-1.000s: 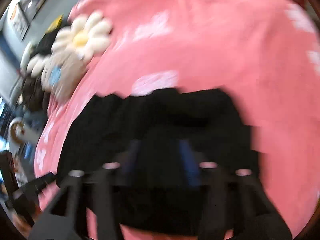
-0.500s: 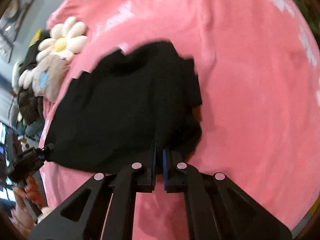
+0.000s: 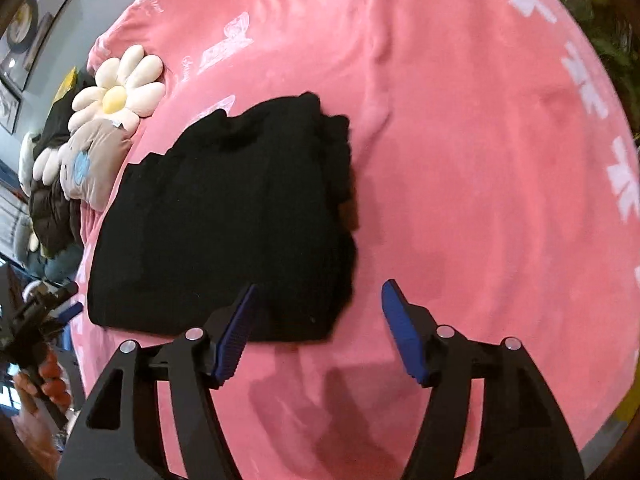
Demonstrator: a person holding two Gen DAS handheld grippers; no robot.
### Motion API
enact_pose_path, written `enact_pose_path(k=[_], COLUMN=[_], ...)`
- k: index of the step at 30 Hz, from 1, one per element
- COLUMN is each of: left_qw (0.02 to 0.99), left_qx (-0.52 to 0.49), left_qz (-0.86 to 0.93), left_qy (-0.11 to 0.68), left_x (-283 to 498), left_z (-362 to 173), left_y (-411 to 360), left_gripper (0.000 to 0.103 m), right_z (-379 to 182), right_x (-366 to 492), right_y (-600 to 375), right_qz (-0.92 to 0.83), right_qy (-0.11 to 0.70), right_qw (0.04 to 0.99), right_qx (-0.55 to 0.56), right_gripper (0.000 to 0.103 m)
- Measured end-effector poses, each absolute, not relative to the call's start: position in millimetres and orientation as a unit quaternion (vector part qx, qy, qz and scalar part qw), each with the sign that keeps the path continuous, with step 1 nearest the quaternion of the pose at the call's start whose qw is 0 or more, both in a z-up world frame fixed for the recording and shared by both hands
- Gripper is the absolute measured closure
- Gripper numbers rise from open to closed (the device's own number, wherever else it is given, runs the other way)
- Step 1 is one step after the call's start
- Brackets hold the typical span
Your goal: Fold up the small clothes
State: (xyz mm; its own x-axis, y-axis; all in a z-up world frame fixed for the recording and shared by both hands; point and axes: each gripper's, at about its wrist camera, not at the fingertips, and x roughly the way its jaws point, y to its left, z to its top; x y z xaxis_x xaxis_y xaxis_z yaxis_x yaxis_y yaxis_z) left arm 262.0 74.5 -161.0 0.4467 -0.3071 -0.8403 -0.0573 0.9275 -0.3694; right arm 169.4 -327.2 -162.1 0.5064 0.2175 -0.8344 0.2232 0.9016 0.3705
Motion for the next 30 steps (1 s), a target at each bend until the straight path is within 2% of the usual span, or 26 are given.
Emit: enact_pose_path(k=[4,5,6,7,8,10,13,17,18,19,21,22,25,27,28,29,30], left_qw=[0.788,0.798,0.796,0.795,0.787,0.765,0.775,0.763,0.756,0.754,0.760,0.768,0.798,0.828,0.843,0.854,0.867], left_qx=[-0.251,-0.263,-0.269,-0.275,-0.286,-0.331,-0.320,-0.293,-0.281,-0.264,-0.201,-0.164,-0.118,-0.097,-0.090,-0.086,-0.078], left_qz=[-0.066,-0.067,-0.074,-0.078,-0.090,-0.104,-0.119,-0.136,-0.137,-0.136,-0.109,-0.081,-0.043,-0.043,-0.043,-0.046,-0.051], left_qy=[0.558,0.538,0.537,0.535,0.540,0.542,0.532,0.559,0.574,0.586,0.608,0.614,0.590,0.551,0.528,0.512,0.490], left_x=[275.6,274.2,275.3,276.5,278.4,276.6,263.1,229.2,217.5,209.4,196.4,191.0,186.4,193.3,199.8,203.7,214.3], left_z=[-199.6,-196.9,-196.6,-195.8,-196.0,-191.8,-162.8,-145.6,-150.6,-156.4,-171.2,-176.3,-160.2,-135.1,-121.2,-112.3,-103.4], left_y=[81.2,82.2,82.0,81.8,82.2,92.6,97.7,97.5,92.7,87.7,71.5,63.4,48.7,37.0,31.6,28.5,27.5], left_gripper=[0.019,0.019,0.024,0.063,0.091,0.091,0.093,0.093,0.093,0.093,0.091,0.091,0.090,0.074,0.050,0.033,0.031], right_z=[-186.7,-186.4,-184.9,-185.0,-182.8,-161.2,-122.2,-114.4,-125.1,-140.6,-164.5,-169.5,-137.9,-121.5,-115.1,-109.5,-107.3], right_x=[186.9,189.8,194.0,199.5,203.1,205.4,191.8,143.5,130.3,119.0,105.2,99.7,93.1,101.8,110.6,124.3,136.9], right_y=[-317.8,-315.3,-312.3,-312.5,-312.2,-308.3,-303.6,-306.5,-306.4,-305.8,-307.5,-312.3,-325.5,-325.3,-323.3,-320.9,-319.3], right_qz=[0.016,0.010,0.022,0.036,0.043,0.061,0.091,0.095,0.089,0.071,0.027,0.004,-0.020,-0.017,-0.010,-0.009,-0.007], right_qy=[0.503,0.490,0.484,0.492,0.492,0.486,0.492,0.537,0.555,0.574,0.603,0.605,0.534,0.513,0.509,0.503,0.498], right_qw=[0.820,0.826,0.827,0.814,0.806,0.816,0.825,0.804,0.795,0.788,0.778,0.777,0.818,0.832,0.837,0.844,0.849], right_qx=[0.273,0.279,0.285,0.308,0.324,0.307,0.263,0.236,0.227,0.212,0.175,0.171,0.211,0.208,0.202,0.188,0.175], right_gripper=[0.029,0.040,0.058,0.088,0.090,0.091,0.091,0.090,0.088,0.081,0.081,0.080,0.079,0.074,0.061,0.048,0.044])
